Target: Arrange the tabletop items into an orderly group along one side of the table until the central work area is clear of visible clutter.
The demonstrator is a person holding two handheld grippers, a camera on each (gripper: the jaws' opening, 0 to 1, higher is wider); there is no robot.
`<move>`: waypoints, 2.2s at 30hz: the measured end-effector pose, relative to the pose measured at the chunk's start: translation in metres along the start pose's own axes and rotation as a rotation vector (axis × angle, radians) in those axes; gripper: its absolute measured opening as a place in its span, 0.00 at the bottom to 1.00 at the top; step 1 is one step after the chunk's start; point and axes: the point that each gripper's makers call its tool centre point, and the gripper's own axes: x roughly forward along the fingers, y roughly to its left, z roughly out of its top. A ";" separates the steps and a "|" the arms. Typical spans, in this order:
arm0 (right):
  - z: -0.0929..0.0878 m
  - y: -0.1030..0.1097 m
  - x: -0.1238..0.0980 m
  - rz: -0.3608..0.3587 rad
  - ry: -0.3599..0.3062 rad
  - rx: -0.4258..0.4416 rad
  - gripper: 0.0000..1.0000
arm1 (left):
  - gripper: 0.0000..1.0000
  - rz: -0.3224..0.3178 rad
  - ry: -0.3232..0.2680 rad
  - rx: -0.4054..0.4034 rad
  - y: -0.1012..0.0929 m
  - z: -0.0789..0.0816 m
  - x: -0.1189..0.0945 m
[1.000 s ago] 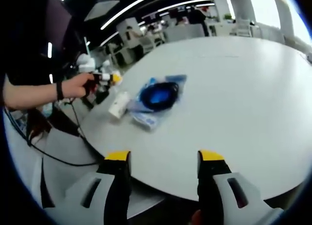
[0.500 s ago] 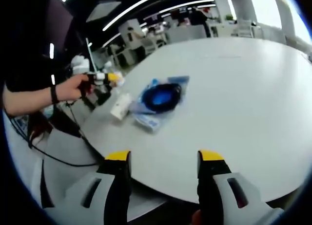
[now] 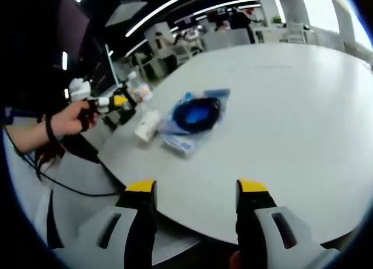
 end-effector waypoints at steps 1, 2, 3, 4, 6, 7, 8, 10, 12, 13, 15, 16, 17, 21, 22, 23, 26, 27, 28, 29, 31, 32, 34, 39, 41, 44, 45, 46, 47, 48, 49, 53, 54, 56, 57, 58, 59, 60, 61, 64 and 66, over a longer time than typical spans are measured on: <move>0.000 0.000 0.000 0.000 0.001 -0.001 0.53 | 0.38 -0.003 0.002 -0.002 0.000 -0.003 -0.002; 0.000 0.000 0.000 0.002 0.003 -0.001 0.53 | 0.38 -0.005 0.007 -0.005 0.001 -0.008 -0.005; -0.001 0.000 0.000 0.004 0.003 -0.002 0.53 | 0.38 -0.007 0.010 -0.009 0.001 -0.011 -0.007; -0.001 0.000 0.001 0.006 0.004 -0.002 0.53 | 0.38 -0.010 0.012 -0.013 0.001 -0.015 -0.010; -0.002 0.000 0.001 0.008 0.006 -0.005 0.53 | 0.38 -0.010 0.016 -0.017 0.002 -0.020 -0.013; -0.002 0.001 0.001 0.010 0.007 -0.007 0.53 | 0.38 -0.009 0.020 -0.021 0.003 -0.023 -0.015; -0.001 0.001 0.001 0.011 0.006 -0.007 0.53 | 0.38 -0.011 0.023 -0.028 0.003 -0.026 -0.017; -0.002 0.001 0.000 0.014 0.008 -0.009 0.53 | 0.38 -0.021 0.043 -0.038 0.001 -0.035 -0.020; -0.002 0.001 -0.001 0.016 0.008 -0.012 0.53 | 0.38 -0.028 0.055 -0.035 -0.001 -0.042 -0.021; -0.003 0.001 -0.001 0.017 0.010 -0.012 0.53 | 0.38 -0.034 0.062 -0.041 -0.001 -0.046 -0.020; -0.003 0.001 -0.003 0.018 0.010 -0.015 0.53 | 0.38 -0.040 0.070 -0.056 -0.002 -0.051 -0.020; -0.003 0.001 -0.004 0.018 0.010 -0.014 0.53 | 0.38 -0.041 0.074 -0.059 -0.003 -0.053 -0.020; -0.003 0.000 -0.005 0.017 0.008 -0.013 0.53 | 0.39 -0.047 0.082 -0.064 -0.006 -0.055 -0.020; -0.004 0.000 -0.007 0.016 0.005 -0.007 0.53 | 0.40 -0.085 0.112 -0.064 -0.014 -0.064 -0.014; -0.004 0.000 -0.008 0.016 0.006 -0.008 0.53 | 0.41 -0.093 0.123 -0.068 -0.016 -0.067 -0.012; -0.005 0.000 -0.009 0.015 0.006 -0.008 0.53 | 0.42 -0.097 0.127 -0.069 -0.017 -0.068 -0.011; -0.004 0.000 -0.012 0.014 -0.001 -0.002 0.53 | 0.42 -0.112 0.140 -0.071 -0.023 -0.069 -0.009; -0.005 0.000 -0.012 0.013 -0.002 -0.001 0.53 | 0.42 -0.117 0.142 -0.069 -0.025 -0.069 -0.008; -0.005 -0.001 -0.013 0.011 -0.003 0.001 0.53 | 0.42 -0.124 0.148 -0.062 -0.027 -0.070 -0.006; -0.006 -0.001 -0.013 0.010 -0.003 0.004 0.53 | 0.42 -0.125 0.155 -0.056 -0.029 -0.071 -0.005; -0.008 -0.002 -0.015 0.007 -0.003 0.009 0.53 | 0.42 -0.143 0.172 -0.048 -0.034 -0.072 0.000; -0.008 -0.002 -0.015 0.006 -0.004 0.011 0.53 | 0.43 -0.157 0.183 -0.045 -0.038 -0.074 0.002; -0.009 -0.003 -0.016 0.004 -0.004 0.014 0.53 | 0.44 -0.169 0.195 -0.036 -0.042 -0.075 0.006; -0.011 -0.004 -0.018 -0.001 -0.002 0.023 0.53 | 0.50 -0.197 0.242 -0.041 -0.052 -0.082 0.017; -0.010 -0.004 -0.018 -0.003 -0.004 0.023 0.53 | 0.51 -0.199 0.258 -0.004 -0.054 -0.084 0.022; -0.009 -0.005 -0.018 -0.003 -0.007 0.023 0.53 | 0.52 -0.207 0.283 0.010 -0.059 -0.087 0.025; -0.009 -0.005 -0.018 -0.004 -0.008 0.022 0.53 | 0.53 -0.204 0.293 0.012 -0.060 -0.089 0.028; -0.009 -0.006 -0.018 -0.005 -0.009 0.023 0.53 | 0.53 -0.203 0.293 0.012 -0.061 -0.089 0.029; -0.009 -0.006 -0.019 -0.006 -0.011 0.024 0.53 | 0.54 -0.204 0.297 0.016 -0.062 -0.090 0.032; -0.010 -0.007 -0.019 -0.010 -0.011 0.029 0.53 | 0.54 -0.202 0.305 0.020 -0.063 -0.092 0.033; -0.011 -0.008 -0.020 -0.012 -0.010 0.034 0.53 | 0.54 -0.198 0.316 0.026 -0.063 -0.093 0.034; -0.014 -0.008 -0.021 -0.012 -0.008 0.034 0.53 | 0.55 -0.207 0.339 0.072 -0.066 -0.099 0.038; -0.015 -0.008 -0.021 -0.013 -0.009 0.037 0.53 | 0.55 -0.206 0.346 0.104 -0.066 -0.100 0.038; -0.016 -0.010 -0.022 -0.017 -0.015 0.052 0.53 | 0.53 -0.206 0.366 0.125 -0.067 -0.105 0.038; -0.016 -0.010 -0.022 -0.018 -0.015 0.052 0.53 | 0.50 -0.206 0.367 0.119 -0.067 -0.106 0.039; -0.016 -0.011 -0.022 -0.018 -0.015 0.052 0.53 | 0.48 -0.201 0.372 0.116 -0.065 -0.106 0.039; -0.016 -0.011 -0.022 -0.018 -0.015 0.051 0.52 | 0.45 -0.191 0.381 0.116 -0.063 -0.108 0.039; -0.015 -0.011 -0.022 -0.019 -0.016 0.052 0.52 | 0.39 -0.192 0.396 0.120 -0.063 -0.111 0.039; -0.015 -0.011 -0.023 -0.020 -0.017 0.052 0.52 | 0.38 -0.199 0.401 0.123 -0.064 -0.111 0.038; -0.014 -0.013 -0.023 -0.023 -0.021 0.055 0.52 | 0.37 -0.196 0.403 0.139 -0.065 -0.112 0.035; -0.014 -0.013 -0.022 -0.023 -0.022 0.059 0.52 | 0.37 -0.208 0.402 0.130 -0.066 -0.113 0.033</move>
